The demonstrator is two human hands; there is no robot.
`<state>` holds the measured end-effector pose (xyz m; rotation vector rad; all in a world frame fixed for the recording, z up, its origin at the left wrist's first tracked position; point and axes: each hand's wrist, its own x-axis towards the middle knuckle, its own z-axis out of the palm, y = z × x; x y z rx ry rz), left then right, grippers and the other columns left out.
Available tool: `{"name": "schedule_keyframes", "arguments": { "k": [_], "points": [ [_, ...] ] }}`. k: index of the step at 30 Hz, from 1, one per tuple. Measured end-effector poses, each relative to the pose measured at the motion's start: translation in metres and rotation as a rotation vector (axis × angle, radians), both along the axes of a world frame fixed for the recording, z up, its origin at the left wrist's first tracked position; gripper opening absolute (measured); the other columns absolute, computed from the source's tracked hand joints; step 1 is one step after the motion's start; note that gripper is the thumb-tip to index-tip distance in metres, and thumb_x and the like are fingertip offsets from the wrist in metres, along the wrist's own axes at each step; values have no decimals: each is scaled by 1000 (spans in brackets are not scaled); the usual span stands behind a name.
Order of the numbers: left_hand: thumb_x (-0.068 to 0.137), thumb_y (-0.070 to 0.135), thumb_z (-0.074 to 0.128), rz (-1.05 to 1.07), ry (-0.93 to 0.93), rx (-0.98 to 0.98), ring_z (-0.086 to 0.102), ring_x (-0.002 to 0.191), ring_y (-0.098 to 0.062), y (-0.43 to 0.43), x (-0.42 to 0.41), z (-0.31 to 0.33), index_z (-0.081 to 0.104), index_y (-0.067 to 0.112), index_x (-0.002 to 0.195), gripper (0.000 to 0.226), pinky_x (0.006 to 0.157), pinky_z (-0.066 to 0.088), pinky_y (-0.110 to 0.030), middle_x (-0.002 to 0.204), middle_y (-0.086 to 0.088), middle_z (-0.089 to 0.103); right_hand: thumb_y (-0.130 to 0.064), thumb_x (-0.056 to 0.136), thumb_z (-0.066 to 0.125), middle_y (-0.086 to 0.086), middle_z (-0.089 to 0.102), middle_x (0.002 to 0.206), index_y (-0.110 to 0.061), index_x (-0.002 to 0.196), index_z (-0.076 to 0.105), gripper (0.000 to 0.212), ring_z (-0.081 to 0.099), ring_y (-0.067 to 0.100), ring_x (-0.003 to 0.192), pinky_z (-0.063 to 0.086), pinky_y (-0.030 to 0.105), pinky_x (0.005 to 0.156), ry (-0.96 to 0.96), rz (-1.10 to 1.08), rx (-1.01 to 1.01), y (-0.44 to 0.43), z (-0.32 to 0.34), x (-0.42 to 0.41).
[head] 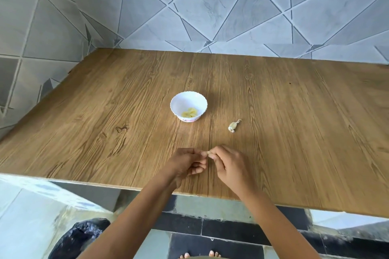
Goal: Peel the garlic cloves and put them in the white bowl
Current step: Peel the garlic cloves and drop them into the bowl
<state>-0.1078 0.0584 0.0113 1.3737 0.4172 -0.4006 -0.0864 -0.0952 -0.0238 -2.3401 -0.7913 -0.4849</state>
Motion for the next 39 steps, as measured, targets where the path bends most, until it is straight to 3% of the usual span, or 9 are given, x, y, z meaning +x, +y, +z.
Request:
{"name": "schedule_keyframes", "arguments": {
  "k": [8,16,18,20,23,27,29,34,39],
  "points": [
    [83,16,71,-158,-492,759,58,64,-11,5,8,-9,67,8,80,9,66,47,-26,71,0,67,-12,92,57,-7,63,67,-18,77,63,18,56,-4,58,46,14,59,771,39,324,-2,19,-1],
    [84,12,70,-204,-739,718,57,64,1,12,11,-12,65,23,75,16,63,42,-12,69,17,63,-9,94,51,1,61,67,-5,83,65,18,55,8,60,47,17,58,1356,66,765,-1,31,-1],
    [84,10,69,-211,-801,773,57,65,4,11,11,-14,67,14,78,7,63,39,-7,69,16,62,-10,94,54,-1,62,70,-9,84,66,15,56,6,61,46,16,59,1098,-8,572,1,22,-3],
    [85,11,69,-192,-780,790,54,62,4,9,11,-16,67,9,80,6,61,38,-6,67,13,61,-6,90,59,-5,62,70,-11,84,67,11,53,2,59,41,14,53,503,-82,269,3,8,-5],
    [89,8,63,-130,-538,473,52,57,-2,5,8,-11,64,6,79,10,59,44,-15,64,3,59,-4,85,50,-2,63,70,-7,85,70,19,51,6,56,40,16,51,-112,-139,26,3,1,-7],
    [92,4,55,-57,-112,-64,55,56,-9,-1,6,-3,62,7,78,16,54,47,-16,61,-3,58,-9,88,46,-1,63,70,-7,85,71,24,55,11,57,46,21,53,-291,-134,-101,0,0,-4],
    [93,5,55,-56,-96,-65,55,57,-9,1,8,-4,62,6,79,15,55,47,-15,63,-3,59,-9,89,52,-5,63,69,-9,87,71,19,51,2,56,41,13,51,-33,-95,29,1,4,-4],
    [90,5,61,-168,-614,553,49,60,1,9,9,-13,62,7,82,8,61,39,-13,69,8,58,-14,92,57,-1,63,64,-7,82,69,17,56,6,57,46,18,59,1150,-18,599,0,28,-1],
    [84,9,64,-61,-820,833,56,66,2,10,12,-20,65,8,79,5,59,38,-6,70,19,58,-15,94,55,0,62,64,-5,83,68,19,56,8,56,46,19,57,1235,-108,790,4,26,-2]
  ]
}}
